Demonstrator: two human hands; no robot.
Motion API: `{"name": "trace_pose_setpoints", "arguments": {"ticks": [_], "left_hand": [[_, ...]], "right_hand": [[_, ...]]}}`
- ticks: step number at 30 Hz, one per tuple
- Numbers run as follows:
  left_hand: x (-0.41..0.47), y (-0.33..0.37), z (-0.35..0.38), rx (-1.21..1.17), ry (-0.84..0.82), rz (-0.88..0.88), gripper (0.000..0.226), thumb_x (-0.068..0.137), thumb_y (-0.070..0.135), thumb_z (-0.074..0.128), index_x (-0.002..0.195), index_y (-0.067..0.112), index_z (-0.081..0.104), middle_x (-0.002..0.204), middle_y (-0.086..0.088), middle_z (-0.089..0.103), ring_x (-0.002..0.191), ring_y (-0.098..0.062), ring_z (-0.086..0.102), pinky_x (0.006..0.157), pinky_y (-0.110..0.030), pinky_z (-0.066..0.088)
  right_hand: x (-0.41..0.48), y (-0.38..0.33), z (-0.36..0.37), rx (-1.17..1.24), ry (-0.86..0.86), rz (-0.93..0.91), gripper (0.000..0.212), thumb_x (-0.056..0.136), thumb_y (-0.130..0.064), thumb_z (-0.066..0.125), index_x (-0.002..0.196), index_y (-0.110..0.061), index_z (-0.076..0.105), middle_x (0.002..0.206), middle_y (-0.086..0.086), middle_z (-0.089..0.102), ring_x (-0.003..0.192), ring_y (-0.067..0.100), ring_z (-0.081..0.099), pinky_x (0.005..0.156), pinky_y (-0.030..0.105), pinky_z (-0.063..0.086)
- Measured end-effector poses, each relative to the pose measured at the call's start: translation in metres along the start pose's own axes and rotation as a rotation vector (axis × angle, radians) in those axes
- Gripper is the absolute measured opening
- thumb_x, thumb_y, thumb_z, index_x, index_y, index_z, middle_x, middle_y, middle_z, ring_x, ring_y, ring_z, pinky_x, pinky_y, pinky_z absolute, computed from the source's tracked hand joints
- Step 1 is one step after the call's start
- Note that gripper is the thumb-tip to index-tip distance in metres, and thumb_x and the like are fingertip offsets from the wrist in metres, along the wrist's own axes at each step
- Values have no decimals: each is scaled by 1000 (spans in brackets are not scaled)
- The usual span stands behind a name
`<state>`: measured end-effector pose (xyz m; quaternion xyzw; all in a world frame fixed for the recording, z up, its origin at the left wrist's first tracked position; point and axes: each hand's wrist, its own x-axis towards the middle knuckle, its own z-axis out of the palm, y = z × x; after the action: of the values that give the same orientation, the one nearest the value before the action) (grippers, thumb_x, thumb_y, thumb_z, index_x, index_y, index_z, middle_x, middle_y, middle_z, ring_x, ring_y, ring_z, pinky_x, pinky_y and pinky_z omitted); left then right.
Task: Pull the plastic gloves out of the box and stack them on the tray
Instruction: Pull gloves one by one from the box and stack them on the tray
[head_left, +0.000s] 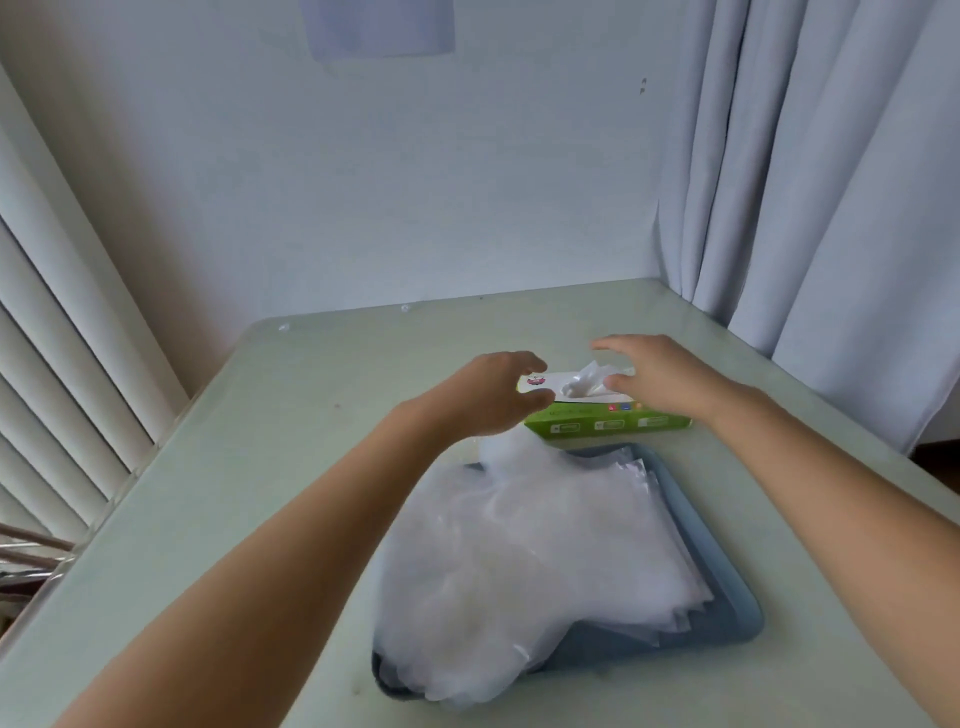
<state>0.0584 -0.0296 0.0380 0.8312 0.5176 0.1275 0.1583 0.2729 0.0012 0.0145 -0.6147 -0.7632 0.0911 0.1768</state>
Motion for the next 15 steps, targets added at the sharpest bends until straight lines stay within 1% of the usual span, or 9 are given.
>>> {"name": "trace_pose_setpoints", "arguments": {"ticks": [3, 5, 6, 8, 10, 11, 13, 14, 15], "left_hand": [[33, 0, 20, 16, -56, -54, 52, 98, 33, 48, 145, 14, 36, 146, -4, 44, 133, -22, 41, 103, -26, 31], [45, -1, 32, 18, -94, -100, 56, 98, 33, 46, 148, 11, 31, 149, -7, 39, 135, -24, 38, 106, -28, 29], [49, -1, 37, 19, -118, -117, 56, 99, 32, 46, 147, 9, 30, 149, -9, 38, 135, -26, 38, 105, -29, 29], [54, -2, 44, 10, -170, -132, 52, 100, 31, 44, 144, 6, 33, 148, -13, 38, 133, -28, 38, 103, -31, 29], [54, -5, 47, -4, -198, -128, 52, 101, 32, 42, 146, 6, 31, 151, -12, 32, 137, -27, 32, 105, -31, 25], [54, -7, 47, -6, -204, -121, 54, 101, 33, 42, 147, 8, 29, 153, -11, 29, 139, -25, 29, 107, -30, 23], [56, -11, 49, -14, -209, -110, 57, 101, 35, 42, 150, 12, 24, 158, -6, 21, 143, -22, 22, 111, -29, 18], [58, -13, 50, -20, -209, -112, 59, 100, 36, 43, 151, 13, 22, 159, -4, 16, 145, -22, 18, 113, -29, 15], [58, -14, 51, -27, -208, -113, 61, 100, 36, 43, 152, 15, 20, 160, -3, 14, 146, -21, 16, 114, -29, 13]], "right_hand": [[15, -4, 14, 37, -66, 5, 49, 93, -16, 58, 140, -17, 45, 146, 5, 45, 130, 23, 46, 100, 22, 32], [19, -5, 25, 64, -70, 6, 42, 93, -17, 59, 134, -16, 53, 137, 7, 53, 121, 25, 52, 92, 22, 35], [21, -4, 30, 69, -40, -6, 35, 91, -17, 62, 126, -14, 60, 129, 8, 59, 114, 24, 56, 87, 23, 37], [23, -2, 35, 77, 65, -25, 18, 85, -18, 70, 102, -12, 72, 104, 5, 68, 92, 20, 61, 75, 24, 42], [24, 2, 35, 110, 147, -18, 6, 80, -17, 74, 83, -12, 74, 79, -6, 65, 73, 14, 59, 63, 25, 46], [23, 4, 35, 120, 178, -26, 4, 79, -18, 76, 78, -14, 75, 72, -11, 61, 70, 13, 58, 60, 21, 45], [22, 9, 35, 153, 216, -55, 4, 79, -18, 75, 76, -16, 76, 70, -13, 60, 71, 11, 58, 60, 14, 39], [22, 12, 36, 181, 223, -63, 5, 80, -17, 73, 77, -16, 77, 72, -10, 63, 73, 12, 60, 61, 14, 40], [21, 13, 38, 206, 229, -68, 7, 81, -16, 72, 78, -16, 78, 75, -7, 66, 75, 13, 61, 64, 18, 44]]}}
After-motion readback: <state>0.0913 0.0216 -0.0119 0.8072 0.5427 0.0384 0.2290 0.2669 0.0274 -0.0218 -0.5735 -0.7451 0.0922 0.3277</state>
